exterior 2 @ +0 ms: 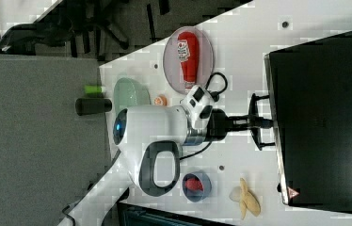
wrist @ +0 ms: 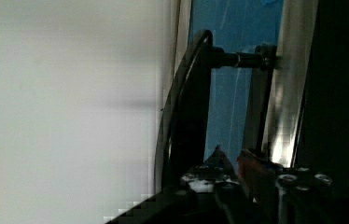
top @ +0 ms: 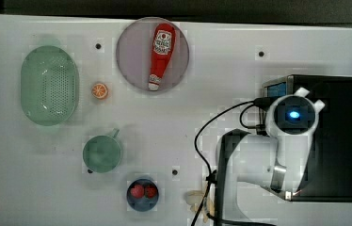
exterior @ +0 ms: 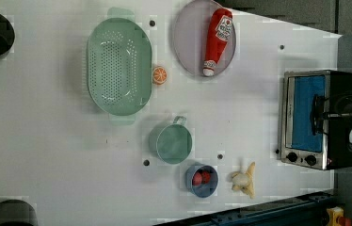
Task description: Flap open oven.
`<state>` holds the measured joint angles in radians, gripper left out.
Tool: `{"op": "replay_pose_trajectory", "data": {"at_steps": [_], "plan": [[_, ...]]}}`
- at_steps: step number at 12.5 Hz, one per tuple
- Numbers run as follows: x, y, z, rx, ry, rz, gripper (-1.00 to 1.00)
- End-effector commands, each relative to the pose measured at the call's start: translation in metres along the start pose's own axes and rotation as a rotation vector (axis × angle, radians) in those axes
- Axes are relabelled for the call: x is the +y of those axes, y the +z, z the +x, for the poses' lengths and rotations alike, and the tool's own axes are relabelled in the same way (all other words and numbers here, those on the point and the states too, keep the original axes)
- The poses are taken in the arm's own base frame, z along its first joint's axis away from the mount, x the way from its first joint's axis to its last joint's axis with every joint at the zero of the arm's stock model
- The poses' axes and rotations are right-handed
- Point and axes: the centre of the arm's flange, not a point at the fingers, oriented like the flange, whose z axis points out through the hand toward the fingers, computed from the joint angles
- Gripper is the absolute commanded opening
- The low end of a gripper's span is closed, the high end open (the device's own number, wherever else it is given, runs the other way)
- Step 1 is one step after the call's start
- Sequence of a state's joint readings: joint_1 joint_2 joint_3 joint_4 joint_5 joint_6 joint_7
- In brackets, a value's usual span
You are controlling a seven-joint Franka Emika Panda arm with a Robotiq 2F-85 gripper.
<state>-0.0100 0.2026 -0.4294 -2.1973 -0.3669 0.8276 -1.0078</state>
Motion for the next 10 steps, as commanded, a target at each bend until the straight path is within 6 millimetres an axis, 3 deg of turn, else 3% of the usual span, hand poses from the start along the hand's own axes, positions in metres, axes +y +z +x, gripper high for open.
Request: {"op": "replay_pose_trajectory", "data": {"at_steps": [1, 4, 10], "plan": [[-0.060, -0.007, 0.017, -0.001, 0.031, -0.059, -0.65], [-0.101, 0.000, 0.023, -0.023, 0.032, -0.125, -0.65], [-0.183, 0.038, 0.034, -0.052, 0.126, -0.204, -0.65]]}}
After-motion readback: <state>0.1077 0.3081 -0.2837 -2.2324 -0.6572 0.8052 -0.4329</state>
